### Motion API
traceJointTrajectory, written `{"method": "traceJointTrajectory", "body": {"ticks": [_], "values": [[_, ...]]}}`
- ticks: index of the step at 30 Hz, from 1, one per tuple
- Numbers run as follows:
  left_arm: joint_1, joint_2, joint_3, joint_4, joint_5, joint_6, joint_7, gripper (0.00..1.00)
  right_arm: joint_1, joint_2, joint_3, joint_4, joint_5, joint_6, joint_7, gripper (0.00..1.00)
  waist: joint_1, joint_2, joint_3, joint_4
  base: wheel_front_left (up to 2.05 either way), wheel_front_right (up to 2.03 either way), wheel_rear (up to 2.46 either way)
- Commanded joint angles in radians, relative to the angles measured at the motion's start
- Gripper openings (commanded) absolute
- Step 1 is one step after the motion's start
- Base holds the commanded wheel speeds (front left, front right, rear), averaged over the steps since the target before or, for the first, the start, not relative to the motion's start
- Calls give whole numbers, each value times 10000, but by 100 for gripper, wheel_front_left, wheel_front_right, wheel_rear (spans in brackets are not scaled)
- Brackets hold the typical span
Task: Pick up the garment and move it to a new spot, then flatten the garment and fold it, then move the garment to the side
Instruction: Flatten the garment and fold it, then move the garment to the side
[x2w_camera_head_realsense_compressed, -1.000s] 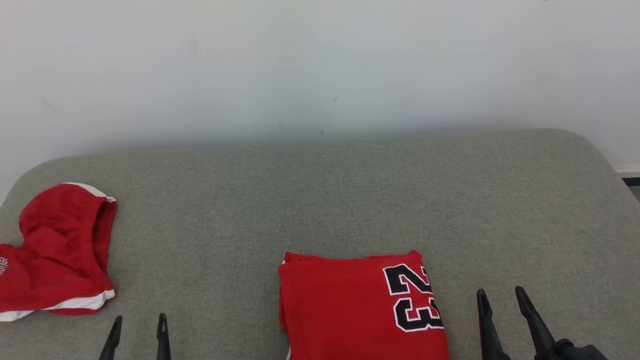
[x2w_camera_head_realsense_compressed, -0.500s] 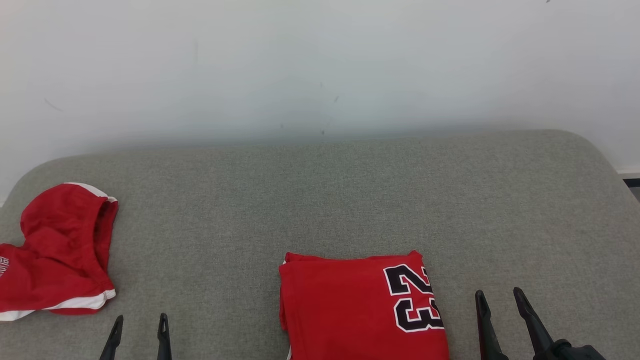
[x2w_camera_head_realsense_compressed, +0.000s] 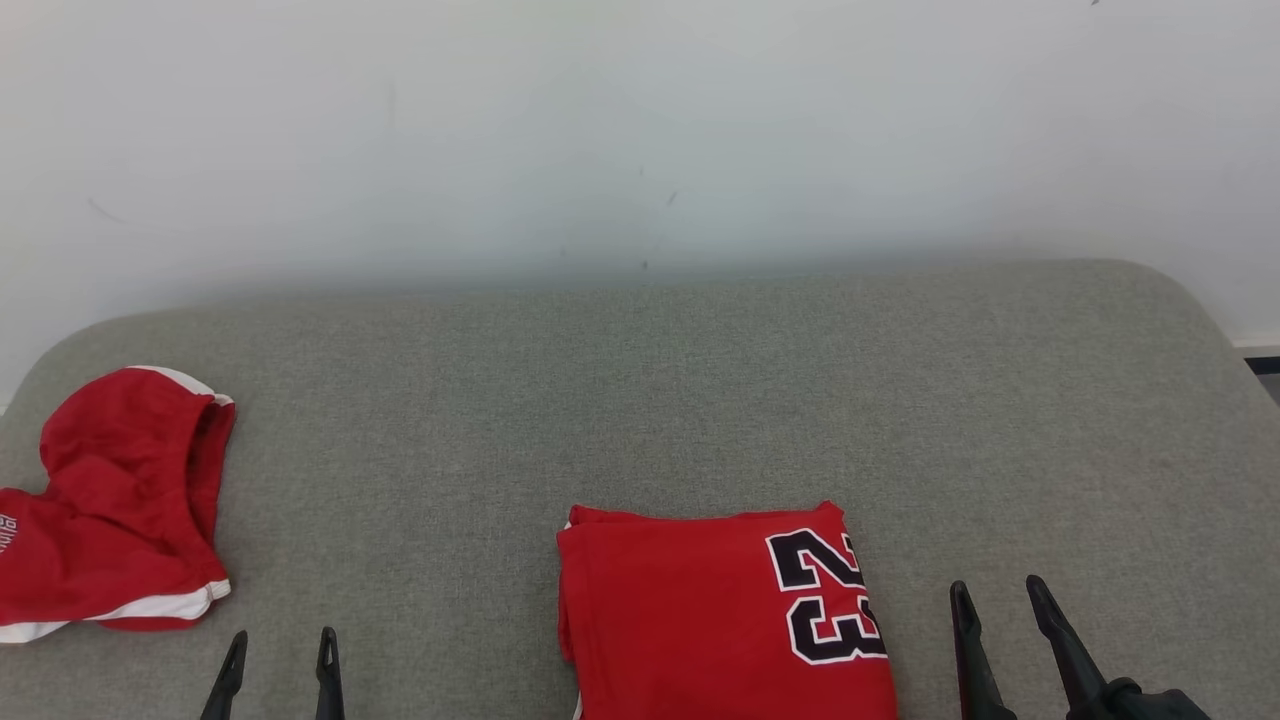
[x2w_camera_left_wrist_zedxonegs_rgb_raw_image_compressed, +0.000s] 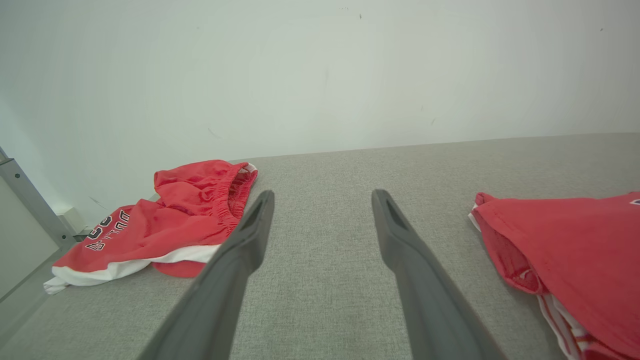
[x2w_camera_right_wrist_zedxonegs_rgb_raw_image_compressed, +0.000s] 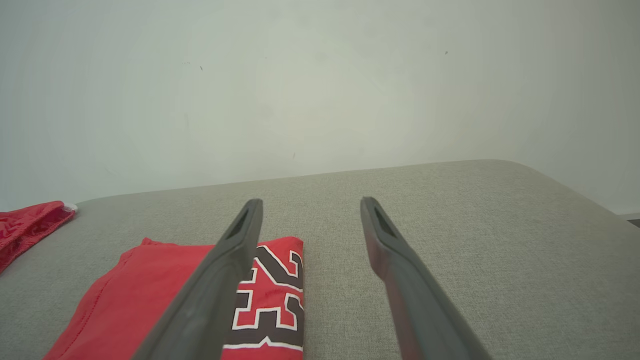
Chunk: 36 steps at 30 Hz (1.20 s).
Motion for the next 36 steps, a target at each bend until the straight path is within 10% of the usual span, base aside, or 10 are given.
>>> {"method": "traceJointTrajectory", "body": {"ticks": [1, 36], "values": [[106, 36, -4, -45, -30, 2, -34, 100, -32, -25, 12, 20, -44, -27, 2, 100, 0, 0, -7, -7, 0, 0, 0], [-213, -10, -281, 80, -189, 166, -39, 100, -1526, -731, 653, 1145, -34, -27, 415, 100, 0, 0, 179, 400, 0, 0, 0]]}}
